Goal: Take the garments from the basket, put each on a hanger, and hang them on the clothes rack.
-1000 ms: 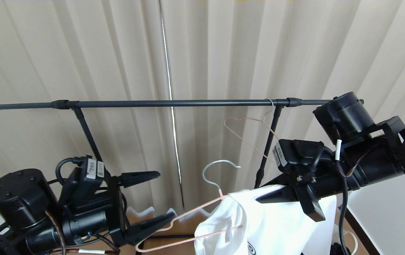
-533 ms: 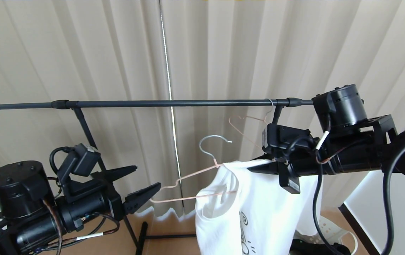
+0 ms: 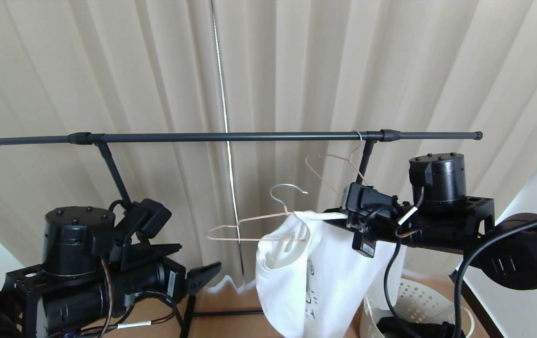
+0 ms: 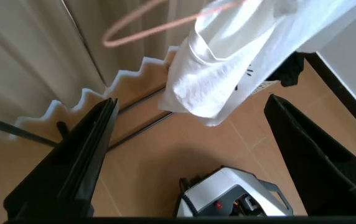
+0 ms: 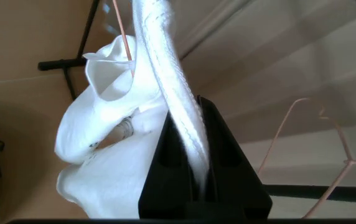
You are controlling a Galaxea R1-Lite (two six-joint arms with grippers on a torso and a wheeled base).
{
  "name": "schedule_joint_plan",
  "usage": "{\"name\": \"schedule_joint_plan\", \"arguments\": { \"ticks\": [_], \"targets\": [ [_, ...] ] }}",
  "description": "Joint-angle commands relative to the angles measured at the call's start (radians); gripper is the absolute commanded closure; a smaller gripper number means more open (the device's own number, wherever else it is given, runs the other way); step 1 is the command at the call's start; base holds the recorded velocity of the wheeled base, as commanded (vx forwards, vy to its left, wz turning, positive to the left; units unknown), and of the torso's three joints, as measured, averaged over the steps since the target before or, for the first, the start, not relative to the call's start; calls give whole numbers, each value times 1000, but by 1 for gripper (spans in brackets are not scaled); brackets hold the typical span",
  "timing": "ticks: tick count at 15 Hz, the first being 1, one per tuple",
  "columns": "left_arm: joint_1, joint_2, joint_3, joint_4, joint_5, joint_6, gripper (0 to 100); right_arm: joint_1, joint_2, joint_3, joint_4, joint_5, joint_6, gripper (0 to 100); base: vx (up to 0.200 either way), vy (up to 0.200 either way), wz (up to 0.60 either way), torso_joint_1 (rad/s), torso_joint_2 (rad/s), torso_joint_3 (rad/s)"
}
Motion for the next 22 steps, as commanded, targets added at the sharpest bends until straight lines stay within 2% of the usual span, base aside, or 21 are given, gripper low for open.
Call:
{"name": "schedule_joint_plan", "arguments": {
  "ticks": [1, 3, 5, 8, 9, 13, 18, 22],
  "targets": [
    [-54, -3, 26, 5, 7, -2, 0, 4, 46, 34, -45, -42, 19, 100, 0, 0, 0, 0, 0, 0],
    [-95, 31, 36, 10, 33, -29, 0, 19, 39, 38, -54, -58, 60, 100, 0, 0, 0, 0, 0, 0],
    [-149, 101, 19, 10, 99, -74, 0, 22, 36, 58, -97, -59, 73, 100, 0, 0, 0, 0, 0, 0],
    [-209, 184, -23, 10, 154, -134, 0, 24, 33, 87, -172, -79, 87, 100, 0, 0, 0, 0, 0, 0],
    [-236, 248, -62, 10, 194, -167, 0, 27, 23, 97, -194, -99, 103, 100, 0, 0, 0, 0, 0, 0],
    [-250, 350, -175, 10, 285, -240, 0, 61, -22, 124, -197, -101, 126, 100, 0, 0, 0, 0, 0, 0],
    [-249, 429, -267, 10, 366, -256, 0, 98, -65, 143, -198, -99, 133, 100, 0, 0, 0, 0, 0, 0],
    [-249, 475, -298, 5, 415, -261, 0, 99, -82, 147, -197, -99, 133, 100, 0, 0, 0, 0, 0, 0]
  ]
}}
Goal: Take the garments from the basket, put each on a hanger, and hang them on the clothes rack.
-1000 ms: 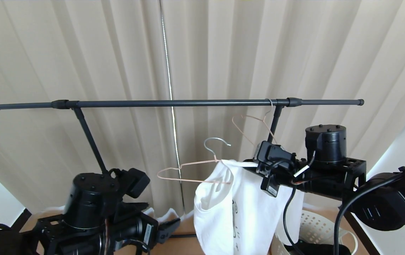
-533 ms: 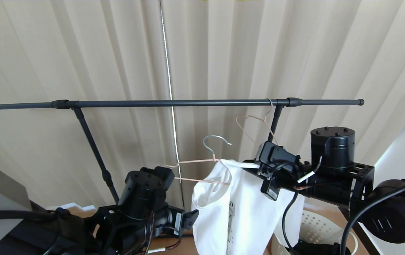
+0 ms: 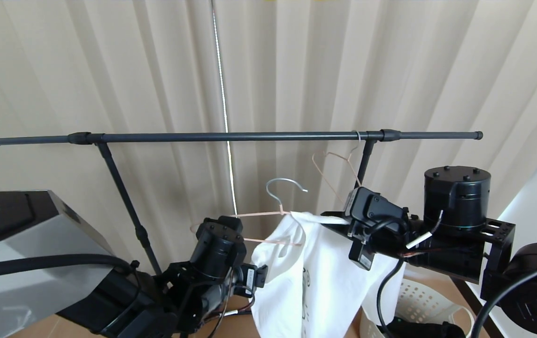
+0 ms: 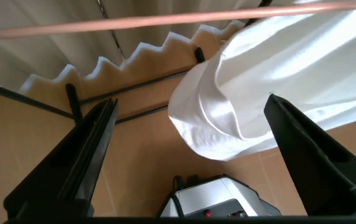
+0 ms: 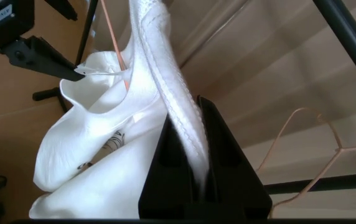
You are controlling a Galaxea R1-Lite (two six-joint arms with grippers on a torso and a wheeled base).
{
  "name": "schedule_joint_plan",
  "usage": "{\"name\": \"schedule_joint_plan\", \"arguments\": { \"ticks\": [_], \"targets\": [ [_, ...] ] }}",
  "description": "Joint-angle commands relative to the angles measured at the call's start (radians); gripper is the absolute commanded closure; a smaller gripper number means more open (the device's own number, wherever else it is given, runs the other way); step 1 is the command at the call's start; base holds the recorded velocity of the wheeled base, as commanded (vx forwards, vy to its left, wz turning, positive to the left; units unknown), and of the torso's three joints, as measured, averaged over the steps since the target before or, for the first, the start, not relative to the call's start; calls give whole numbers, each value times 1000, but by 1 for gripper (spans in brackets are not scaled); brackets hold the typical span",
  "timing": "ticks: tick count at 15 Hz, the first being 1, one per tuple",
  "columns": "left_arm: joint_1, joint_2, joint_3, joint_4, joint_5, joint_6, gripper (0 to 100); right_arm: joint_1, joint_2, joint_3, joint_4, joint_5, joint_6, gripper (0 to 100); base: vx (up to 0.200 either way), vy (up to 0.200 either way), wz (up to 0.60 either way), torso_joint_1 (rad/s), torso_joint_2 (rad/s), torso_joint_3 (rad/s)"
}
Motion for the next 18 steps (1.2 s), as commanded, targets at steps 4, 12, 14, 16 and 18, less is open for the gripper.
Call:
{"name": "schedule_joint_plan", "arguments": {
  "ticks": [4, 12, 14, 16, 18],
  "targets": [
    [1, 79, -44, -1, 69, -11, 0, 12, -38, 14, 0, 0, 0, 100, 0, 0, 0, 0, 0, 0],
    [4, 90, -27, -7, 134, -14, 100, 6, -45, 11, -2, -1, 13, 100, 0, 0, 0, 0, 0, 0],
    [4, 64, -16, -18, 149, -12, 100, 1, -38, 11, -2, -1, 13, 100, 0, 0, 0, 0, 0, 0],
    [4, 34, 1, -22, 149, -11, 100, -1, -34, 9, -2, -1, 13, 100, 0, 0, 0, 0, 0, 0],
    [14, 4, 12, -22, 150, -9, 100, -11, -12, 6, 0, -3, 13, 100, 0, 0, 0, 0, 0, 0]
  ]
}}
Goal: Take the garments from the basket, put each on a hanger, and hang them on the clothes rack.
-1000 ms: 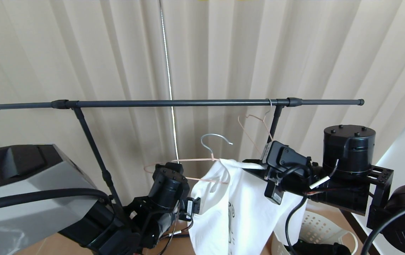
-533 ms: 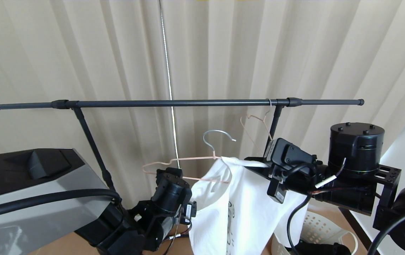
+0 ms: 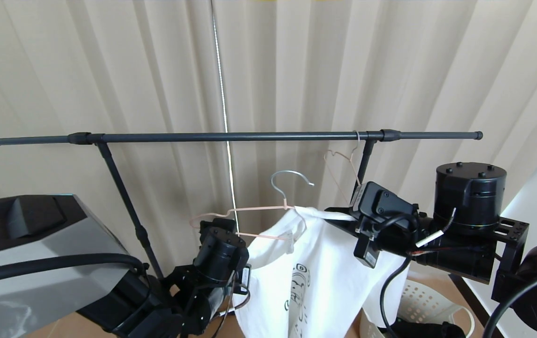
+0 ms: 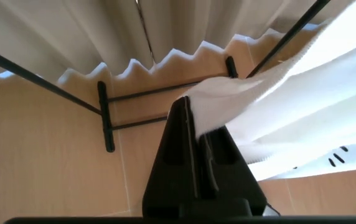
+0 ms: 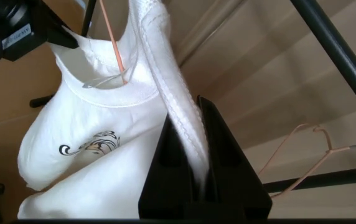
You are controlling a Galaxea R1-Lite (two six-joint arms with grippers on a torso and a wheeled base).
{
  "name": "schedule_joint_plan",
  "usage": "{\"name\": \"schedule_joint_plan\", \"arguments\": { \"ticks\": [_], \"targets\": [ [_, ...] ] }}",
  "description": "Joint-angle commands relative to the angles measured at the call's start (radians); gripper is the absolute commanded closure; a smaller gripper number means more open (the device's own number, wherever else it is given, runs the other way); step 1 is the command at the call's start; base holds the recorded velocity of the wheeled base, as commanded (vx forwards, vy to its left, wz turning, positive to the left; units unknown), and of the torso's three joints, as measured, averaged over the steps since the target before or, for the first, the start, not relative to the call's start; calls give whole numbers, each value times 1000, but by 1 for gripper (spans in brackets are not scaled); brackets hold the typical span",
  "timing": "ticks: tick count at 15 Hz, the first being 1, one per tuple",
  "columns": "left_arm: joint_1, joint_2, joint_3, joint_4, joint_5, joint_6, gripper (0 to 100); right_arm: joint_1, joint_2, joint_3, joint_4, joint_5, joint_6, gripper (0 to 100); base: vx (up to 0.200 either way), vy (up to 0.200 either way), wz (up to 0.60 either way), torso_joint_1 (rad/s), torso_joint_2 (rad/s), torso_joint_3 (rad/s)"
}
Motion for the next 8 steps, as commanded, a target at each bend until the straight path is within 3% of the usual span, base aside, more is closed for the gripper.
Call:
{"name": "schedule_joint_plan", "arguments": {
  "ticks": [1, 8],
  "targets": [
    [16, -44, 9, 0, 0, 0, 100, -10, 28, -4, -1, 0, 0, 100, 0, 0, 0, 0, 0, 0],
    [120, -53, 14, -2, -1, 3, 100, -39, 42, -7, -1, 0, 0, 100, 0, 0, 0, 0, 0, 0]
  ]
}}
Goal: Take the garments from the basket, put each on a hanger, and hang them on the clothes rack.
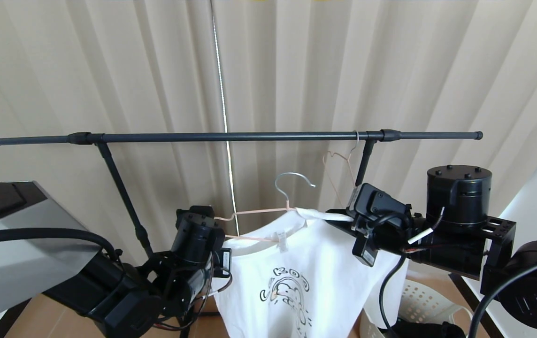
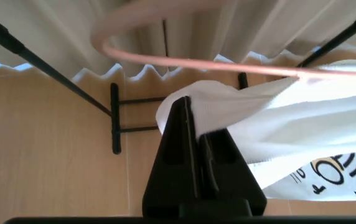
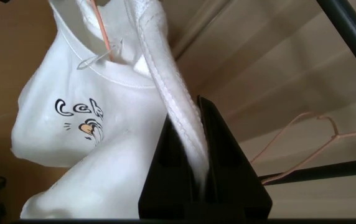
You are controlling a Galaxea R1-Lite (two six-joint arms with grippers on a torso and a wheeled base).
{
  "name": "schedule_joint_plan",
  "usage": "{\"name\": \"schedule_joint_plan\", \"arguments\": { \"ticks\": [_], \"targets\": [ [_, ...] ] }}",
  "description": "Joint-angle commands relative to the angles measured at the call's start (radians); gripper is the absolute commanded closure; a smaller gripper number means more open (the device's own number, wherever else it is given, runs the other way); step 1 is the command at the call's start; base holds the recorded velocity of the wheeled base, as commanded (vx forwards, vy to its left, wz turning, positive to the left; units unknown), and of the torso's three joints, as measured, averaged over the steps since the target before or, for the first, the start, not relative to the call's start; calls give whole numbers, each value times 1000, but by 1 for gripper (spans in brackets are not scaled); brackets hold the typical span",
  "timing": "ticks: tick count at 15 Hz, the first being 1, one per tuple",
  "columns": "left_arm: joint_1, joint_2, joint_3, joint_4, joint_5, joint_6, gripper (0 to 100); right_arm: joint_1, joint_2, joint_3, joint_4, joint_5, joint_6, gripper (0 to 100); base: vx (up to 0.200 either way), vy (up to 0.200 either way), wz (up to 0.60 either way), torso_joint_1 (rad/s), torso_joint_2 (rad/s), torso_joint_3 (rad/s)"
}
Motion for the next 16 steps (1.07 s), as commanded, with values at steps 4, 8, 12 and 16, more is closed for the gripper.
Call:
{"name": "schedule_joint_plan", "arguments": {
  "ticks": [4, 8, 12, 16],
  "targets": [
    [51, -4, 0, -28, 1, 6, 100, -13, 1, 1, 0, 0, 0, 100, 0, 0, 0, 0, 0, 0],
    [82, -13, 1, -50, 1, 17, 100, -21, 2, 1, 0, 0, -2, 100, 0, 0, 0, 0, 0, 0],
    [102, -24, 0, -51, 1, 20, 100, -22, 2, 1, 0, -2, 0, 100, 0, 0, 0, 0, 0, 0],
    [111, -82, 0, -51, 1, 56, 100, -27, 4, 1, 0, -2, -2, 100, 0, 0, 0, 0, 0, 0]
  ]
}}
